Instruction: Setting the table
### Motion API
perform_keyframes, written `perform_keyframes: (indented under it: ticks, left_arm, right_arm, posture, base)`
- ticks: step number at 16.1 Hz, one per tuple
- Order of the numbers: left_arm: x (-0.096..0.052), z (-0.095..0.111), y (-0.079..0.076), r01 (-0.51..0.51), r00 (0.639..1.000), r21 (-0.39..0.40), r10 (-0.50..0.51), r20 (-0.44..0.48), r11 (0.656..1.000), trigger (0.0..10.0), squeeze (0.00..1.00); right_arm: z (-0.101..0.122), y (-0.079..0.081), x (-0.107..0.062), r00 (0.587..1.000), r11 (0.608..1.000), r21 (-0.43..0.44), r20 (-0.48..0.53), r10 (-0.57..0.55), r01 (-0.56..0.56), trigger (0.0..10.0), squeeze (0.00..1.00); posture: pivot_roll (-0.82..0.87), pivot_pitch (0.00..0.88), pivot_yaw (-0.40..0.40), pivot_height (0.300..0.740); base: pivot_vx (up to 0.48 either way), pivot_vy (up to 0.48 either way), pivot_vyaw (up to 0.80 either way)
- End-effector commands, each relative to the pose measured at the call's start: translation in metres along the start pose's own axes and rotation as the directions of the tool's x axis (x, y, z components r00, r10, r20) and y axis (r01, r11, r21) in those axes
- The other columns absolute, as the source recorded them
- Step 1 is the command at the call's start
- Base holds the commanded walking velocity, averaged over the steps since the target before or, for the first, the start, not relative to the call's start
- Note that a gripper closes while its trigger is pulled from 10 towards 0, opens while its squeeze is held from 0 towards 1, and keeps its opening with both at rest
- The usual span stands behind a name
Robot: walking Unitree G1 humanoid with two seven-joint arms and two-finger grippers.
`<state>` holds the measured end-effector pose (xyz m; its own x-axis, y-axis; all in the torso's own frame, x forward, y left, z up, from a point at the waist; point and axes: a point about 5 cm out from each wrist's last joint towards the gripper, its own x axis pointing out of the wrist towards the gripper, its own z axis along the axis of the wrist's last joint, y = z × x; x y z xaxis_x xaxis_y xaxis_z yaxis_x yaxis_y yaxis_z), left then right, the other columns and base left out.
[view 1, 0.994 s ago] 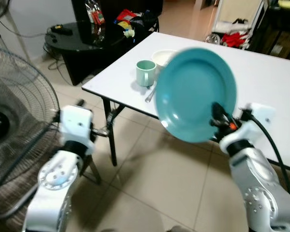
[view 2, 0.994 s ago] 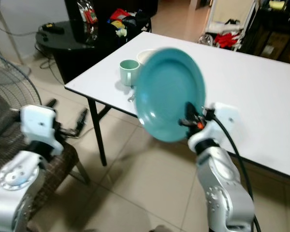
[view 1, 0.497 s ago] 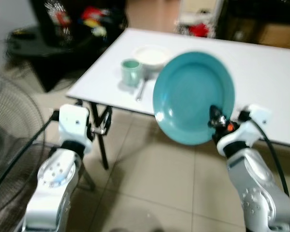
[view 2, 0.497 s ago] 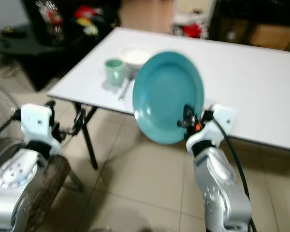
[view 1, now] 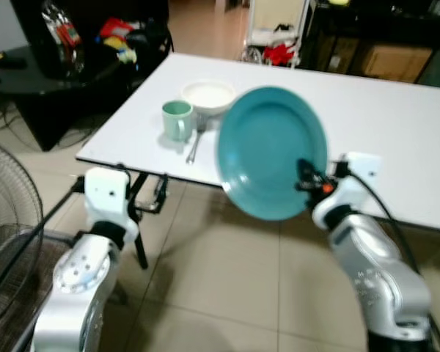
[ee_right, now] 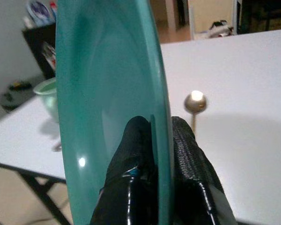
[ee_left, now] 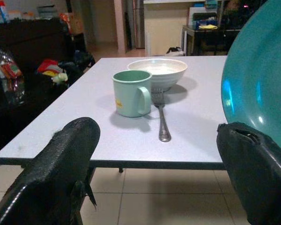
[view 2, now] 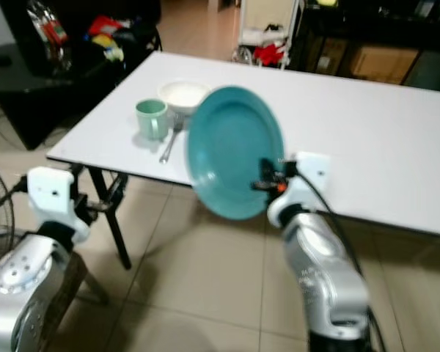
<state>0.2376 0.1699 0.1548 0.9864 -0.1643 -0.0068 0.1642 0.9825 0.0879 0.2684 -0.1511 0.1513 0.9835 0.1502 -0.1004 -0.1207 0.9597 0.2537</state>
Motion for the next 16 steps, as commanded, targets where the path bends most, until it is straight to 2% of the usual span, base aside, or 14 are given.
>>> perform_keyframes:
  ticks: [1,5,9,10,12,13,16]
  left_arm:
    - [-0.002,0.002,0.005,-0.013,1.0,0.007,0.013,0.001,1.0,10.0,0.0]
    - [-0.003,0.001,0.007,-0.015,1.0,0.005,0.015,-0.003,1.0,10.0,0.0]
    - [-0.003,0.001,0.006,0.002,1.0,0.007,-0.002,-0.002,1.0,10.0,0.0]
    - [-0.003,0.001,0.006,0.012,1.0,0.009,-0.012,-0.001,1.0,10.0,0.0]
    - [-0.003,0.004,0.001,0.047,0.999,-0.006,-0.047,0.012,0.999,10.0,0.0]
    - [-0.005,0.006,-0.004,0.092,0.996,-0.029,-0.092,0.022,0.995,10.0,0.0]
    - [-0.008,0.008,-0.015,0.222,0.975,-0.032,-0.221,0.027,0.975,10.0,0.0]
  right_arm:
    - [0.004,0.012,0.005,0.998,0.998,0.003,0.024,0.062,-0.062,10.0,0.0]
    - [0.002,0.015,0.008,0.994,0.994,0.015,0.003,0.112,-0.112,10.0,0.0]
    - [0.003,0.012,0.008,0.994,0.992,0.059,0.003,0.11,-0.11,10.0,0.0]
    - [0.003,0.011,0.007,0.994,0.99,0.084,0.005,0.113,-0.113,10.0,0.0]
    - [0.007,0.008,0.003,0.991,0.973,0.189,0.026,0.133,-0.136,10.0,0.0]
    - [0.009,0.005,-0.002,0.988,0.957,0.244,0.038,0.152,-0.157,10.0,0.0]
    - [0.01,-0.006,-0.01,0.987,0.914,0.374,0.033,0.157,-0.158,10.0,0.0]
  posture:
    - [0.09,0.0,-0.019,0.74]
    - [0.08,0.0,-0.021,0.74]
    - [0.08,0.0,-0.021,0.74]
    - [0.08,0.0,-0.021,0.74]
    - [0.09,0.0,-0.024,0.74]
    - [0.09,0.0,-0.025,0.74]
    - [0.08,0.0,-0.01,0.74]
  base:
    - [0.416,0.0,0.0]
    - [0.415,0.0,0.0]
    - [0.413,0.0,0.0]
    - [0.416,0.0,0.0]
    - [0.364,0.0,0.0]
    - [0.0,0.0,0.0]
    - [0.0,0.0,0.0]
